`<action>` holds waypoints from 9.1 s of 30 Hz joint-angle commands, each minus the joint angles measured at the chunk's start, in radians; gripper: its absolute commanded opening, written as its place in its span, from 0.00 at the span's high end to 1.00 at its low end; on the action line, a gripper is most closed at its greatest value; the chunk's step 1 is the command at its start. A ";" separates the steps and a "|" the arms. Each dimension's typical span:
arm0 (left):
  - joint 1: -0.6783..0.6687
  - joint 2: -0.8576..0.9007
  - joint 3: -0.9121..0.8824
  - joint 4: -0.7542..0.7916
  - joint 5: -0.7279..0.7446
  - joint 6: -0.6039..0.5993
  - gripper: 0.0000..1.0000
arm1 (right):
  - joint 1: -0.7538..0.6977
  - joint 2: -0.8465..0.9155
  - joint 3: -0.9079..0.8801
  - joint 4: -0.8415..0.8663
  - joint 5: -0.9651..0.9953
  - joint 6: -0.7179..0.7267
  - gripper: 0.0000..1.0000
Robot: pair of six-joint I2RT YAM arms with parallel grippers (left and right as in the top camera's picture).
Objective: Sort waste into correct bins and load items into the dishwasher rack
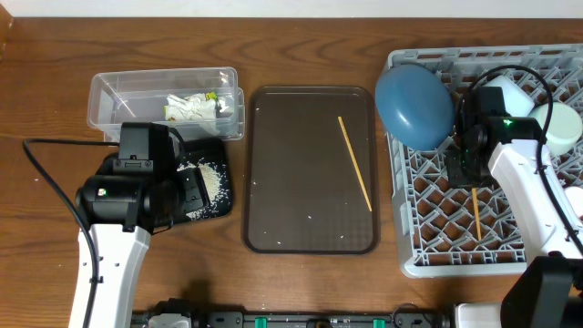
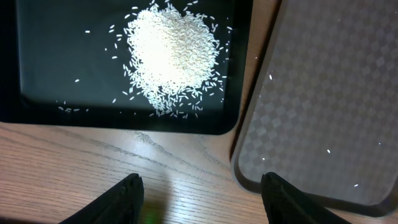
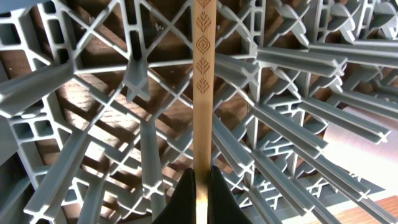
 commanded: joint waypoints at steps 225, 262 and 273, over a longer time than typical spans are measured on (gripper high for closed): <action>0.006 0.004 -0.002 -0.002 -0.008 -0.002 0.36 | -0.050 0.000 -0.070 0.077 -0.264 0.015 0.48; -0.137 0.016 -0.002 0.051 -0.008 0.047 0.36 | 0.086 -0.145 -0.023 0.153 -0.797 0.015 0.99; -0.137 0.050 -0.002 0.050 -0.008 0.046 0.36 | 0.330 -0.020 -0.024 0.153 -0.684 0.100 0.99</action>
